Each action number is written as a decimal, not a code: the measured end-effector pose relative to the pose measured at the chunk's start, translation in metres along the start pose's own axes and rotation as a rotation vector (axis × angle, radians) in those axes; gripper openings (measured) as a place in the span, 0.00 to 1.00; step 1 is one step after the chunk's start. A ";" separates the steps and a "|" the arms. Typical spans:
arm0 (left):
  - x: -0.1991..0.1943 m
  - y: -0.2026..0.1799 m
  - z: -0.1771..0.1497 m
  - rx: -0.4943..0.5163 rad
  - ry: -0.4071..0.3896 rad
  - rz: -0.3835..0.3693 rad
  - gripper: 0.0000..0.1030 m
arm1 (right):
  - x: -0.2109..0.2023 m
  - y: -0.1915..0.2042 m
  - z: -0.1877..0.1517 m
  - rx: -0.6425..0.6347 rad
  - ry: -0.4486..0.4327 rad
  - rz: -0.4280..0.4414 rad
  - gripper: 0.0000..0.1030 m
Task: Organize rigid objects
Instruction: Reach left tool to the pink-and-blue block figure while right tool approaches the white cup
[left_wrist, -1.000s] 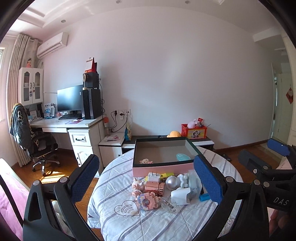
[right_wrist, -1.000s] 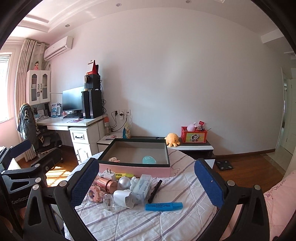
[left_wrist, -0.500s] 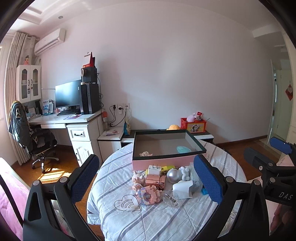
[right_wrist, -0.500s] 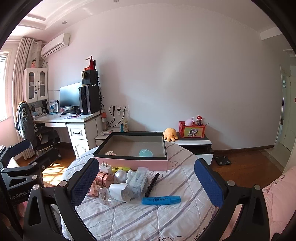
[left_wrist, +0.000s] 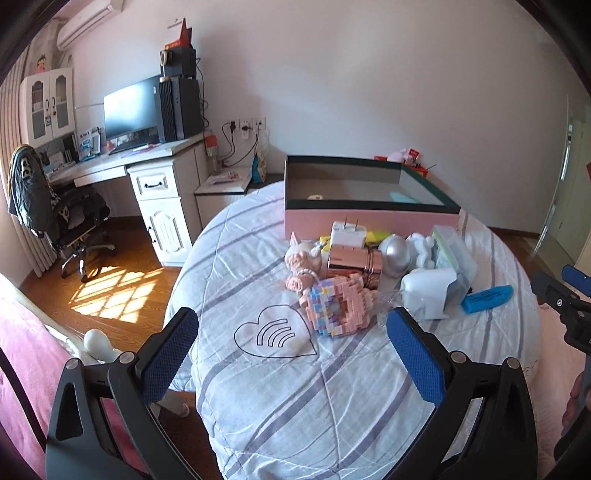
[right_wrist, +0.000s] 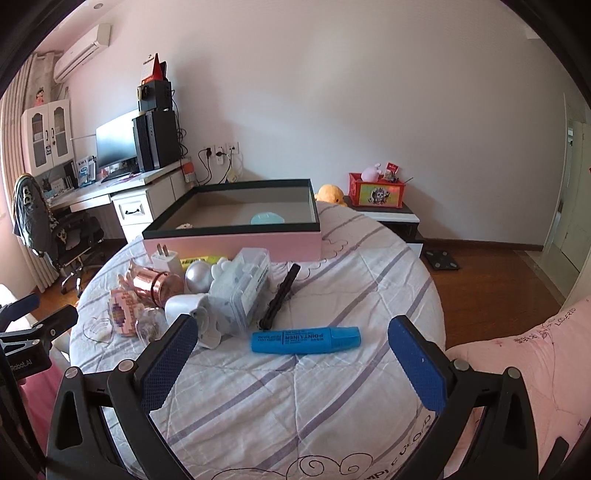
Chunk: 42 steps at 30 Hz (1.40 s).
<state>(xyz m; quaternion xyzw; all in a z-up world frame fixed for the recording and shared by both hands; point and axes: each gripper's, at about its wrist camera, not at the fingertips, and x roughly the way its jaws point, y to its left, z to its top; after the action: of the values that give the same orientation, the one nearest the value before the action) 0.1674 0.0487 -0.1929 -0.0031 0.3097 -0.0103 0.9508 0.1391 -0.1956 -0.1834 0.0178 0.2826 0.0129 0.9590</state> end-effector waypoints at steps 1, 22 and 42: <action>0.006 0.000 -0.002 0.002 0.014 0.000 1.00 | 0.006 0.000 -0.003 0.001 0.015 0.001 1.00; 0.098 -0.028 0.000 0.059 0.182 -0.077 0.67 | 0.063 0.019 -0.010 -0.043 0.138 0.041 1.00; 0.060 0.007 -0.019 -0.001 0.165 -0.226 0.29 | 0.092 0.072 -0.009 -0.056 0.185 0.119 0.90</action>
<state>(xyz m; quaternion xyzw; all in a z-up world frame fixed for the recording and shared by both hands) 0.2051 0.0540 -0.2437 -0.0375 0.3843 -0.1172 0.9150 0.2106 -0.1203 -0.2381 0.0064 0.3680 0.0793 0.9264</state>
